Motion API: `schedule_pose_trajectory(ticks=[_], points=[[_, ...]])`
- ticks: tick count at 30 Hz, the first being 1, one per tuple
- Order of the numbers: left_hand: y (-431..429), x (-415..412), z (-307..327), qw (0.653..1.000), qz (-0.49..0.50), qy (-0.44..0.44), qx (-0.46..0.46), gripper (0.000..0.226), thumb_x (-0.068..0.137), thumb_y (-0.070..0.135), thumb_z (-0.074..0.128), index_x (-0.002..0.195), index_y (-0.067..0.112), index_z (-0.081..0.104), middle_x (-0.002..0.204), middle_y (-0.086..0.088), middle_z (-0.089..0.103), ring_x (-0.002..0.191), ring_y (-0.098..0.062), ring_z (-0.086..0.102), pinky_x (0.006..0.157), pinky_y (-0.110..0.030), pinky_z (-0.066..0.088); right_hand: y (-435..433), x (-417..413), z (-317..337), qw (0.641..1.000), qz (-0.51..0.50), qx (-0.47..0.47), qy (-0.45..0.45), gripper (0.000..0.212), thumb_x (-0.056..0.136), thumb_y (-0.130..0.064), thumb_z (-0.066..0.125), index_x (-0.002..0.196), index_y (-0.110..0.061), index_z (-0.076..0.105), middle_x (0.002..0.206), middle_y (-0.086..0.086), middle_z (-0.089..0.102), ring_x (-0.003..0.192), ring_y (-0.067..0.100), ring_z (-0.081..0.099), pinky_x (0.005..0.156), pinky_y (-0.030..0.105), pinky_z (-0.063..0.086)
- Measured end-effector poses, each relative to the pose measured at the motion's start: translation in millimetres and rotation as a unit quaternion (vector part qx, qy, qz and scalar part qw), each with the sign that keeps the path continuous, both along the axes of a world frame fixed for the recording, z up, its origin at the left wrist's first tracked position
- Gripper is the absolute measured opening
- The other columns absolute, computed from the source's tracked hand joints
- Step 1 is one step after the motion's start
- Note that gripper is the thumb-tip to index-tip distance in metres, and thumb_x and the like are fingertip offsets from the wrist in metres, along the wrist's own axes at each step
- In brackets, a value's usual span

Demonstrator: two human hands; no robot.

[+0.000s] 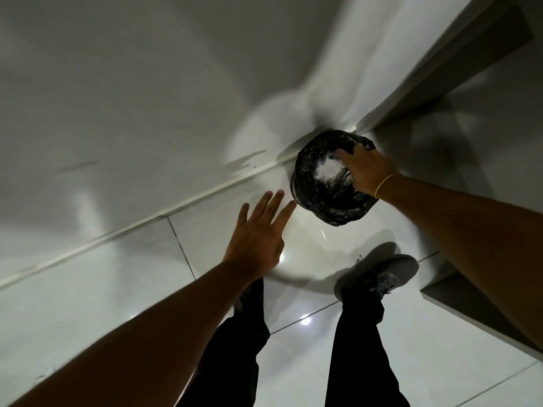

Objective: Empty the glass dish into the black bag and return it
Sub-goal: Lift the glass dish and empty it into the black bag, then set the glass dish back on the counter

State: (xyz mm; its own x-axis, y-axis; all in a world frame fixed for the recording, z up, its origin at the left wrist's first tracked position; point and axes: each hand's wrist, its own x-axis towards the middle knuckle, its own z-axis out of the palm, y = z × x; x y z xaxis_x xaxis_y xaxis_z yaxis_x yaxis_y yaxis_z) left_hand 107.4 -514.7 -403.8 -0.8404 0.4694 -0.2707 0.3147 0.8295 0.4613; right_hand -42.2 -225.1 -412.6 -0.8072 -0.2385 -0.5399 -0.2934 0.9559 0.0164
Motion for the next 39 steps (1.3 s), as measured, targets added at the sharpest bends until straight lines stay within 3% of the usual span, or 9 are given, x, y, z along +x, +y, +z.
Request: schedule_pose_trajectory(ticks=[5, 8, 12, 15, 19, 22, 25, 30, 39], points=[[1, 0, -7, 1.000, -0.007, -0.006, -0.008, 0.085, 0.100, 0.021, 0.063, 0.171, 0.025, 0.018, 0.182, -0.010, 0.012, 0.168, -0.033, 0.012, 0.126, -0.069, 0.029, 5, 3, -17, 1.000, 0.011, -0.006, 0.015, 0.111, 0.081, 0.001, 0.071, 0.169, -0.031, 0.012, 0.114, 0.030, 0.059, 0.086, 0.053, 0.068, 0.069, 0.046, 0.051], [2, 0, -8, 1.000, -0.013, -0.007, -0.011, 0.084, 0.100, 0.021, 0.061, 0.171, 0.026, 0.016, 0.182, -0.010, 0.011, 0.168, -0.032, 0.011, 0.127, -0.068, 0.029, 7, 2, -19, 1.000, 0.005, -0.003, 0.008, 0.094, 0.083, -0.001, 0.069, 0.164, -0.025, 0.029, 0.120, 0.029, 0.058, 0.092, 0.055, 0.068, 0.081, 0.054, 0.060], [5, -2, -6, 1.000, -0.023, -0.009, -0.010, 0.084, 0.101, 0.021, 0.058, 0.171, 0.028, 0.014, 0.183, -0.009, 0.009, 0.168, -0.032, 0.009, 0.128, -0.068, 0.027, 10, 6, -22, 1.000, -0.006, -0.011, 0.022, 0.103, 0.083, 0.001, 0.068, 0.168, -0.032, 0.019, 0.113, 0.029, 0.058, 0.086, 0.053, 0.068, 0.072, 0.049, 0.054], [9, -4, 0, 0.999, -0.033, -0.011, -0.014, 0.084, 0.102, 0.021, 0.058, 0.171, 0.030, 0.011, 0.183, -0.010, 0.008, 0.168, -0.032, 0.008, 0.128, -0.068, 0.026, 12, 8, -21, 0.999, -0.039, -0.024, 0.010, 0.088, 0.085, -0.002, 0.064, 0.162, -0.031, 0.033, 0.119, 0.029, 0.059, 0.098, 0.056, 0.067, 0.087, 0.056, 0.060], [13, -7, 24, 0.998, -0.052, 0.013, -0.018, 0.085, 0.101, 0.022, 0.059, 0.171, 0.032, 0.010, 0.183, -0.009, 0.009, 0.168, -0.030, 0.008, 0.130, -0.065, 0.025, 13, 19, 8, 0.978, -0.179, -0.095, 0.040, 0.093, 0.085, -0.003, 0.065, 0.165, -0.024, 0.022, 0.134, 0.031, 0.058, 0.112, 0.057, 0.064, 0.097, 0.059, 0.056], [19, -6, 59, 0.998, -0.058, 0.030, -0.024, 0.088, 0.101, 0.025, 0.058, 0.171, 0.033, 0.005, 0.182, -0.008, 0.008, 0.168, -0.028, 0.008, 0.130, -0.063, 0.025, 12, 39, 61, 0.900, -0.380, -0.208, 0.056, 0.083, 0.086, 0.000, 0.064, 0.156, -0.031, 0.030, 0.121, 0.024, 0.065, 0.100, 0.051, 0.070, 0.083, 0.058, 0.063], [28, -1, 97, 0.996, -0.063, 0.045, -0.033, 0.091, 0.097, 0.027, 0.063, 0.171, 0.031, 0.011, 0.181, -0.009, 0.017, 0.166, -0.030, 0.019, 0.125, -0.064, 0.036, 14, 66, 118, 0.735, -0.579, -0.351, 0.030, 0.054, 0.087, 0.006, 0.061, 0.129, -0.027, 0.053, 0.117, 0.021, 0.071, 0.071, 0.041, 0.077, 0.057, 0.054, 0.067], [60, -10, 186, 0.990, -0.115, 0.061, -0.047, 0.079, 0.091, 0.036, 0.053, 0.167, 0.027, 0.034, 0.176, -0.004, 0.033, 0.159, -0.026, 0.037, 0.109, -0.058, 0.055, 44, 126, 243, 0.525, -0.674, -0.518, 0.039, 0.030, 0.097, 0.000, 0.071, 0.124, -0.008, 0.064, 0.074, 0.013, 0.080, 0.054, 0.035, 0.075, 0.058, 0.049, 0.067], [234, -75, 324, 0.967, -0.190, 0.151, 0.073, 0.051, 0.103, 0.030, 0.044, 0.153, 0.021, 0.055, 0.167, -0.008, 0.050, 0.152, -0.030, 0.050, 0.113, -0.059, 0.050, 149, 199, 420, 0.427, -0.679, -0.557, 0.214, 0.015, 0.104, 0.000, 0.059, 0.110, -0.004, 0.071, 0.086, 0.021, 0.073, 0.049, 0.029, 0.067, 0.048, 0.035, 0.062]])
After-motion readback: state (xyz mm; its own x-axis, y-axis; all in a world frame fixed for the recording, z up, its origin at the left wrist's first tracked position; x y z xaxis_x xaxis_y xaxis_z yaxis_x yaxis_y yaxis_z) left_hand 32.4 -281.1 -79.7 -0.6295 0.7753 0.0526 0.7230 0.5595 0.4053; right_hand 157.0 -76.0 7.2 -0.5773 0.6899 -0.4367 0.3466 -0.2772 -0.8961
